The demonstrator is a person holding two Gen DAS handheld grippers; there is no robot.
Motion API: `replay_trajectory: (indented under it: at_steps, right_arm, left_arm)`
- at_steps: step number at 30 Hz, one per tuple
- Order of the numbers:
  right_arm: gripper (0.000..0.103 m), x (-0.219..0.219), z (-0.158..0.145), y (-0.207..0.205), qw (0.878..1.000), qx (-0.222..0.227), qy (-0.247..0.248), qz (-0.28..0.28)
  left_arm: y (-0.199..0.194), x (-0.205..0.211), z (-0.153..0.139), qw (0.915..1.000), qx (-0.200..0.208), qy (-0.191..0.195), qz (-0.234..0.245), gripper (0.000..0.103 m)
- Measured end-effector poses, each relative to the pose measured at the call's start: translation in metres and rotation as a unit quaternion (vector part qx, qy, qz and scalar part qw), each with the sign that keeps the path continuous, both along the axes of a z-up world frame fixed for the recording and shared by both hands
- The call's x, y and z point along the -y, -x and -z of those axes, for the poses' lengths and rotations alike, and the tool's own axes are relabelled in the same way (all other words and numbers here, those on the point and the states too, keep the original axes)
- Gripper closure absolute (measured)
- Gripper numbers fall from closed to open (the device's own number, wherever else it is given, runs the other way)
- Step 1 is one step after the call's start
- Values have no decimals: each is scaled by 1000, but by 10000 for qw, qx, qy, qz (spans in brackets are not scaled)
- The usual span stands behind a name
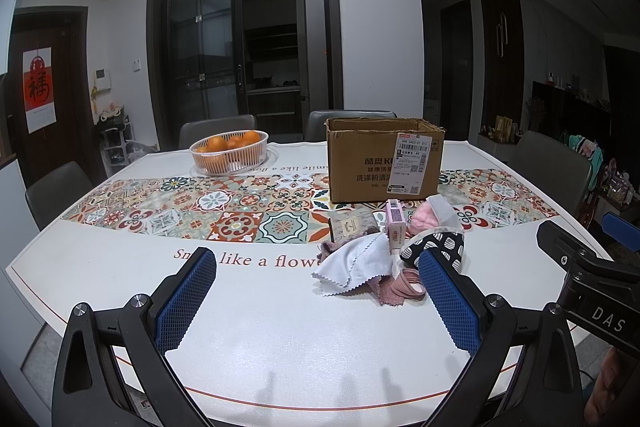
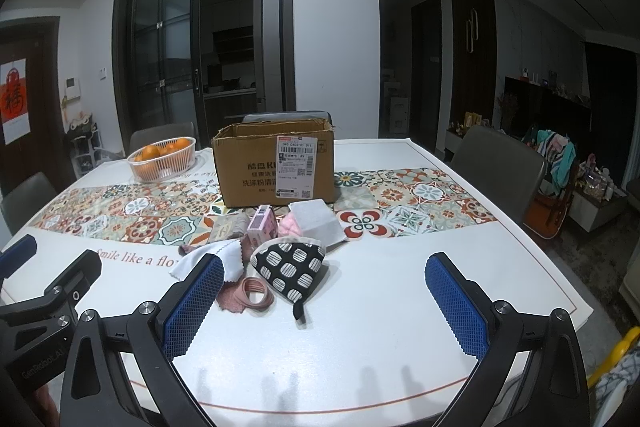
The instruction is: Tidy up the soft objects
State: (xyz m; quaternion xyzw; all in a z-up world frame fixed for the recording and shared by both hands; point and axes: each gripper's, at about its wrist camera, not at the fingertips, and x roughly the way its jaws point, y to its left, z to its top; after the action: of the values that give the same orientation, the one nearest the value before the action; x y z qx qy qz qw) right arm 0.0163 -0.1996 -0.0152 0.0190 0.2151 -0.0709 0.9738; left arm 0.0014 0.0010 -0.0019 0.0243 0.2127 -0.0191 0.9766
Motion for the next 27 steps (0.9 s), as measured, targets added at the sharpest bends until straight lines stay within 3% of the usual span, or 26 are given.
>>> replay_trajectory:
  at_steps: [27]
  right_arm:
    - [0, 2, 5, -4, 10000, -30, -17, -11]
  left_arm:
    - [-6, 4, 8, 9999, -118, -6, 84, 0]
